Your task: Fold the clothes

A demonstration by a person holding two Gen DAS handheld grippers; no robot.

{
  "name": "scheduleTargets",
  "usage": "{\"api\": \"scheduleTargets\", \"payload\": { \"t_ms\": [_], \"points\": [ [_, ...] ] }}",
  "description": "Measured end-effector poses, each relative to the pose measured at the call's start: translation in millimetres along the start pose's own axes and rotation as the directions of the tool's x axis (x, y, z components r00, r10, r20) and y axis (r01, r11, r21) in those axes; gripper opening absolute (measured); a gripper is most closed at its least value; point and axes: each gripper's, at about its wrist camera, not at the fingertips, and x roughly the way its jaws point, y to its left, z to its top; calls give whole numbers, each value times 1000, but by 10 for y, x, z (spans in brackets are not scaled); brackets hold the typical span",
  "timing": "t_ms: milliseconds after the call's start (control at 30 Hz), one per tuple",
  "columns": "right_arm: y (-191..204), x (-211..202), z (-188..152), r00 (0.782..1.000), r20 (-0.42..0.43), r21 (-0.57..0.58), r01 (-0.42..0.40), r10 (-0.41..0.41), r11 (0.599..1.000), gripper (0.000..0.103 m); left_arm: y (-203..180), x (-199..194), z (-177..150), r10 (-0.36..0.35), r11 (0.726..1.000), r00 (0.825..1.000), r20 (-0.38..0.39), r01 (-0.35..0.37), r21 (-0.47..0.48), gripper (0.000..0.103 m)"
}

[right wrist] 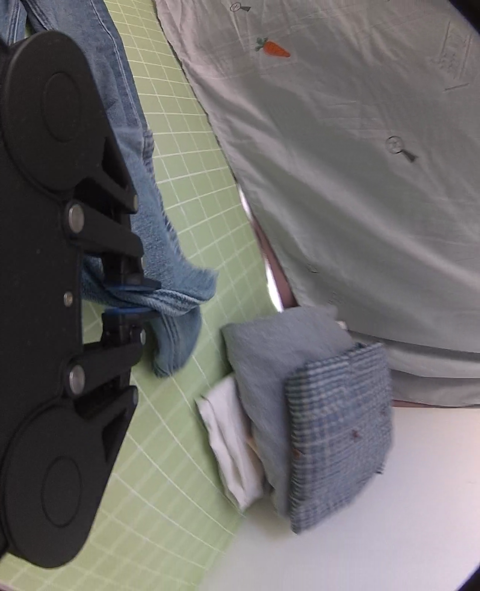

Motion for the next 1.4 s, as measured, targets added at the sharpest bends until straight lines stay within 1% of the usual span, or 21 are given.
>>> {"api": "scheduleTargets", "payload": {
  "t_ms": [100, 200, 300, 333, 400, 433, 533, 600, 667, 700, 767, 833, 900, 967, 1033, 1100, 1167, 1233, 1333, 1367, 1400],
  "points": [
    [260, -160, 112, 996, 89, -128, 8, 4, 992, 8, 17, 20, -7, -2, 1000, 1000, 2, 2, 5, 103],
    [660, -143, 257, 984, 173, -231, -11, 53, 973, 8, 16, 19, -10, -5, 1000, 1000, -1, 5, 10, 103],
    [1124, -24, 351, 965, 191, -297, -119, 181, 948, 9, 8, 16, -6, -6, 1000, 1000, -4, 6, 10, 103],
    [1284, 44, 353, 958, 173, -315, -166, 229, 934, 9, 6, 15, -5, -6, 1000, 1000, -4, 6, 10, 103],
    [1575, 275, 266, 943, 57, -319, -295, 329, 901, 13, 7, 16, -3, -6, 1000, 1000, -4, 6, 9, 103],
    [1629, 362, 197, 938, 3, -310, -329, 347, 892, 13, 8, 16, -2, -6, 1000, 1000, -3, 6, 9, 103],
    [1663, 570, -39, 924, -148, -272, -382, 353, 883, 24, 0, 14, -11, -5, 1000, 1000, 1, 5, 7, 103],
    [1686, 709, -196, 901, -247, -242, -413, 356, 878, 31, -6, 16, -26, -5, 1000, 1000, 6, 5, 6, 103],
    [1708, 847, -353, 869, -342, -209, -441, 357, 873, 40, -11, 17, -39, -4, 1000, 1000, 12, 4, 5, 103],
    [1634, 833, -354, 868, -341, -184, -438, 361, 880, 45, -14, 16, -44, -3, 1000, 1000, 15, 3, 4, 103],
    [1401, 724, -283, 883, -290, -123, -417, 370, 900, 53, -21, 16, -54, -2, 1000, 1000, 20, 2, 2, 103],
    [1141, 608, -182, 907, -220, -59, -380, 359, 923, 61, -29, 25, -55, -1, 1000, 1000, 18, 1, 0, 103],
    [882, 589, -47, 934, -160, 17, -322, 321, 946, 76, -27, 30, -37, 0, 1000, 1000, 13, 0, -1, 103],
    [699, 718, 24, 953, -151, 77, -255, 264, 964, 80, -26, 37, -22, 1, 1000, 1000, 9, -1, -3, 103],
    [546, 912, 23, 952, -218, 120, -191, 214, 974, 83, -28, 40, -15, 1, 1000, 1000, 6, -1, -3, 103],
    [432, 1116, -53, 925, -320, 169, -157, 204, 973, 86, -31, 42, -11, 1, 1000, 1000, 5, -1, -4, 103],
    [329, 1222, -183, 897, -364, 252, -162, 248, 954, 86, -26, 44, -7, 1, 1000, 1000, 5, -1, -2, 103],
    [243, 1270, -292, 870, -372, 366, -182, 323, 913, 86, -9, 44, -8, -1, 1000, 1000, 6, 1, 1, 103],
    [165, 1302, -405, 827, -337, 521, -234, 449, 821, 84, 23, 35, -40, -1, 1000, 1000, 10, 1, 0, 103],
    [162, 1300, -424, 814, -321, 543, -260, 483, 798, 74, 32, 33, -49, -1, 1000, 1000, 12, 1, 0, 103],
    [159, 1298, -442, 801, -304, 565, -285, 517, 774, 53, 44, 29, -60, -1, 1000, 1000, 12, 1, 0, 103]
  ]
}}
